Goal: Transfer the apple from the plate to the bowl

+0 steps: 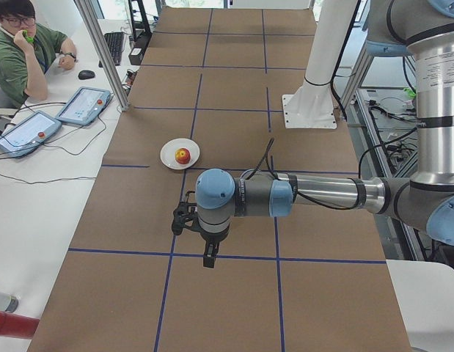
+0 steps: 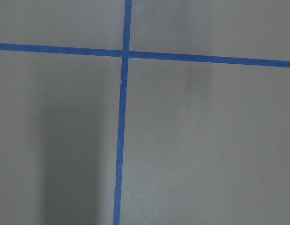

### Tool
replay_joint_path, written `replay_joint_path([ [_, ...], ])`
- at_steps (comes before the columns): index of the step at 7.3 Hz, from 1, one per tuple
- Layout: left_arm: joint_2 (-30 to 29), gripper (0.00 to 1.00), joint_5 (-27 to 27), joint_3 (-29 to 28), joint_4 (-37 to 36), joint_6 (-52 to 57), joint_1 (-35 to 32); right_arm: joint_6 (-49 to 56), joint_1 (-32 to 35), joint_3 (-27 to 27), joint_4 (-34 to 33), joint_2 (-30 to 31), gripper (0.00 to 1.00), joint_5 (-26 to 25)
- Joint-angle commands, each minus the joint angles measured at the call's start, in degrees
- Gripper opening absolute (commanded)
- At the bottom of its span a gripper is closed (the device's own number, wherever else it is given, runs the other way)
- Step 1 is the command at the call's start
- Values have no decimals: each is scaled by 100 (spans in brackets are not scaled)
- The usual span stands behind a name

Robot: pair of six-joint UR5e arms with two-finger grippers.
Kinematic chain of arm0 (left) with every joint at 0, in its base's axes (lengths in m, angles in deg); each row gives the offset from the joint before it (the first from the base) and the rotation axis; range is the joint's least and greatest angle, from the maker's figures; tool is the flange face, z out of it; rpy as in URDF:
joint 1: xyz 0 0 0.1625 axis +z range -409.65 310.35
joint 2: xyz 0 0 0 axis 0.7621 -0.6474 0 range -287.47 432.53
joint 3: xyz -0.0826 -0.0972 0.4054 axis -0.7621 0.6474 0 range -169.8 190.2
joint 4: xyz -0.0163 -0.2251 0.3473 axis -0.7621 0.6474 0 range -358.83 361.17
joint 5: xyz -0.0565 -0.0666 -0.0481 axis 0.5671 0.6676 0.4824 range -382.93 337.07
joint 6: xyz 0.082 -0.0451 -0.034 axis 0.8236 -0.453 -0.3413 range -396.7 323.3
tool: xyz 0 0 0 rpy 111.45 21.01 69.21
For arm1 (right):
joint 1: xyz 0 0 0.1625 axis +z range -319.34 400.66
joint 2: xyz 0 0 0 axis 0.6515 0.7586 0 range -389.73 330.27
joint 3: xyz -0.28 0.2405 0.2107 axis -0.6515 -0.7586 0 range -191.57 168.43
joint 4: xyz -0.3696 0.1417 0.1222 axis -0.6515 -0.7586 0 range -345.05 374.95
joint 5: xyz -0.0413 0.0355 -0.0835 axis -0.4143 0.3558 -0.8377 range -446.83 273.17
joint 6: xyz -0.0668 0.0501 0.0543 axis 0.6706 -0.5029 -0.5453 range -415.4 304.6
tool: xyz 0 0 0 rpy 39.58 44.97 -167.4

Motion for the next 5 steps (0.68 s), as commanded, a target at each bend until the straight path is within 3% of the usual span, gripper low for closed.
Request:
replay_joint_path([
  [1, -60, 100, 34, 98, 53, -27, 8, 0, 0, 0, 0, 0, 100, 0],
  [3, -610, 100, 26, 187, 71, -602, 130, 0, 0, 0, 0, 0, 100, 0],
  [5, -1383, 100, 17, 56, 62, -1444, 960, 0, 0, 0, 0, 0, 100, 0],
])
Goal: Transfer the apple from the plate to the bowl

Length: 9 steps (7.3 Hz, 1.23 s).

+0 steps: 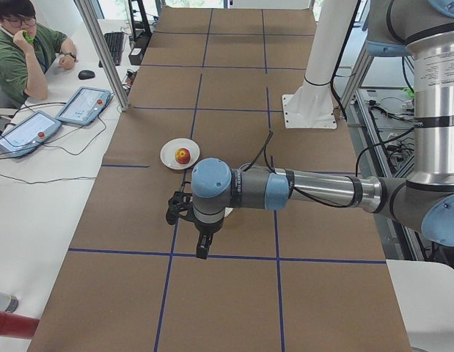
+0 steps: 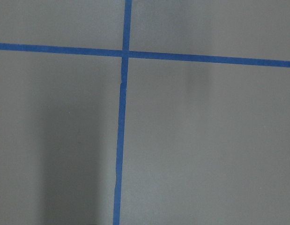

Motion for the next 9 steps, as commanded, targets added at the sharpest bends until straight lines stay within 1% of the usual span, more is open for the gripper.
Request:
replay_joint_path([
  [1, -973, 100, -23, -183, -2, -1371, 1079, -4, 0, 0, 0, 0, 100, 0],
  [3, -2141, 100, -32, -839, 33, -2822, 2160, -4, 0, 0, 0, 0, 100, 0],
  [4, -2469, 100, -32, -1191, 477, -3455, 2523, -4, 0, 0, 0, 0, 100, 0],
  [5, -2724, 100, -58, -1821, 1569, -4445, 2831, -4, 0, 0, 0, 0, 100, 0],
  [6, -2805, 100, -493, -2227, 2328, -5081, 3165, -4, 0, 0, 0, 0, 100, 0],
  [7, -2884, 100, -1107, -2345, 2431, -5253, 3464, -4, 0, 0, 0, 0, 100, 0],
  [9, -2920, 100, -1209, -2398, 2424, -5456, 3747, -4, 0, 0, 0, 0, 100, 0],
])
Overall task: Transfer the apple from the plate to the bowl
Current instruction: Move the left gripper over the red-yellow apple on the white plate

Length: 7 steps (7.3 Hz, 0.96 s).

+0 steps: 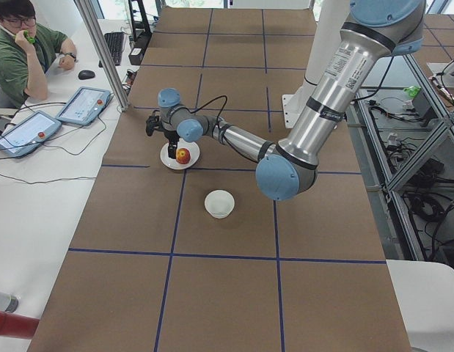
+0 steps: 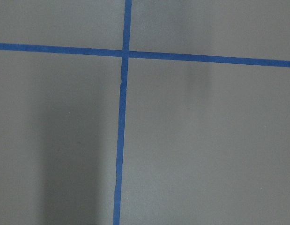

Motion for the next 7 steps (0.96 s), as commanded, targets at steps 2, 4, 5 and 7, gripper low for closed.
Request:
replay_joint_path([
  [2, -38, 100, -169, -191, 74, -269, 419, 0, 0, 0, 0, 0, 100, 0],
  [4, -38, 100, -511, -315, 345, -426, 544, 0, 0, 0, 0, 0, 100, 0],
  [5, -38, 100, -512, -324, 364, -427, 553, 0, 0, 0, 0, 0, 100, 0],
  [7, -30, 95, -520, -386, 364, -436, 562, 0, 0, 0, 0, 0, 100, 0],
])
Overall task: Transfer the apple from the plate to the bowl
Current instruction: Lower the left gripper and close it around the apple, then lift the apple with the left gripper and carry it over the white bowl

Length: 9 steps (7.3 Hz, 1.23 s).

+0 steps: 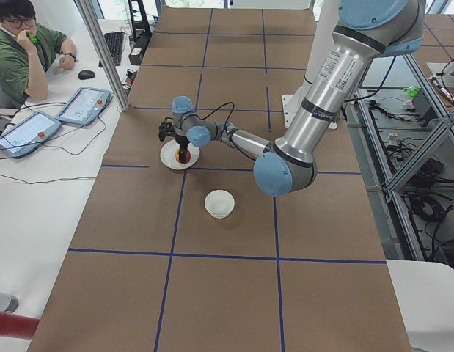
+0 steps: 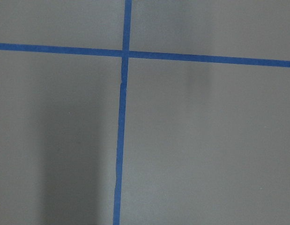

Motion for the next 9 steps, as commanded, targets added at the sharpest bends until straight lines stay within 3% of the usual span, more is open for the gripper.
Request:
replay_joint_path([
  [1, 7, 72, -1, -33, -9, 2, -14, 0, 0, 0, 0, 0, 100, 0],
  [3, 7, 47, 17, -25, -27, 2, -110, 0, 0, 0, 0, 0, 100, 0],
  [5, 51, 44, 217, 158, -97, 54, -539, 0, 0, 0, 0, 0, 100, 0],
  [7, 715, 45, 718, 1200, -298, 500, -919, 0, 0, 0, 0, 0, 100, 0],
  [9, 2083, 44, 711, 2885, -1280, 1693, -1103, 0, 0, 0, 0, 0, 100, 0],
])
